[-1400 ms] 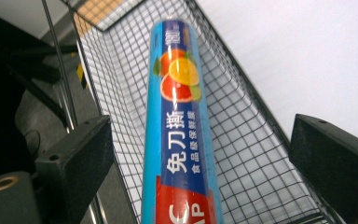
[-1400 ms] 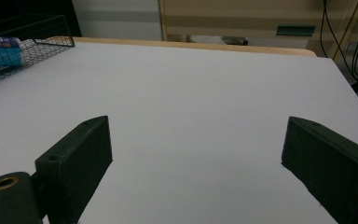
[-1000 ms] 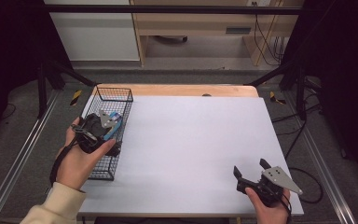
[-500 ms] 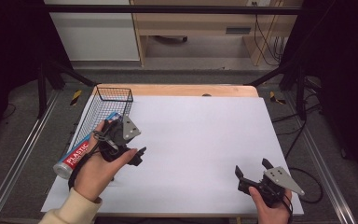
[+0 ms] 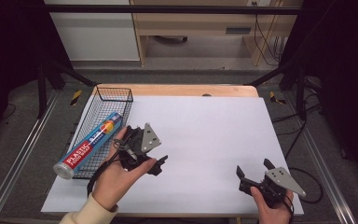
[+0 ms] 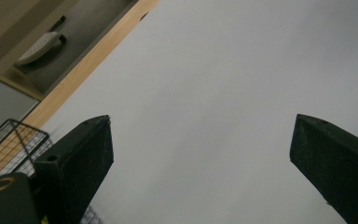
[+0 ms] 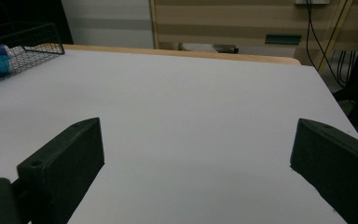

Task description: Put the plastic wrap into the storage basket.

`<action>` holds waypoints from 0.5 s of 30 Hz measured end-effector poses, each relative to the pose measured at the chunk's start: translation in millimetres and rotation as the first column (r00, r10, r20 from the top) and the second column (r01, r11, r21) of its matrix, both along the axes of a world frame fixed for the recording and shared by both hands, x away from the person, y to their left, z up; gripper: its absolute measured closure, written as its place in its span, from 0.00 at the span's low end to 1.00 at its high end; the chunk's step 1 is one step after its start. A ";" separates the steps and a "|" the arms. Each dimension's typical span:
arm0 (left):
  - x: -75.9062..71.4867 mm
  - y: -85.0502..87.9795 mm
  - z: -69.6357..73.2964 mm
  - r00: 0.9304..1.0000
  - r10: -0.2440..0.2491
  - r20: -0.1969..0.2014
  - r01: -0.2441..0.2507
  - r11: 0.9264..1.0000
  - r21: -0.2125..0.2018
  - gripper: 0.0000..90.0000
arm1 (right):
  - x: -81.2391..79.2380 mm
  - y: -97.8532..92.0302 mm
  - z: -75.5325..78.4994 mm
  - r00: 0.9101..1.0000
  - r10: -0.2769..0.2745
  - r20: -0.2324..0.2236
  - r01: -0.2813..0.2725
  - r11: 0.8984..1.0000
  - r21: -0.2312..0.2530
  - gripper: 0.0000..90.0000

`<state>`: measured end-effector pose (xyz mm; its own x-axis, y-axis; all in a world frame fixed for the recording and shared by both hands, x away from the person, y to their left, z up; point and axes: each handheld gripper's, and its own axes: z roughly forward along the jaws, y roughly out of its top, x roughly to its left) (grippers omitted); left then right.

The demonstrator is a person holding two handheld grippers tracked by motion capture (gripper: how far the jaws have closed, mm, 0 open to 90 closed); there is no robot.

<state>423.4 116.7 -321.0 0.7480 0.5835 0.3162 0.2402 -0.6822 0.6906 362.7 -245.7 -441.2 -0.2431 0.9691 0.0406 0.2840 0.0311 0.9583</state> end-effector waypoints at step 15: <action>14.1 -20.9 -68.9 0.991 -0.122 -0.057 0.103 0.960 -0.261 0.07 | -0.6 1.0 -0.3 1.000 -0.008 -0.003 0.008 0.999 -0.031 0.03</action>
<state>437.4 95.8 -389.9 0.8290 0.5484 0.1096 0.2275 -0.5097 0.8297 362.1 -244.7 -441.5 -0.2349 0.9720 0.0112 0.2879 0.0585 0.9559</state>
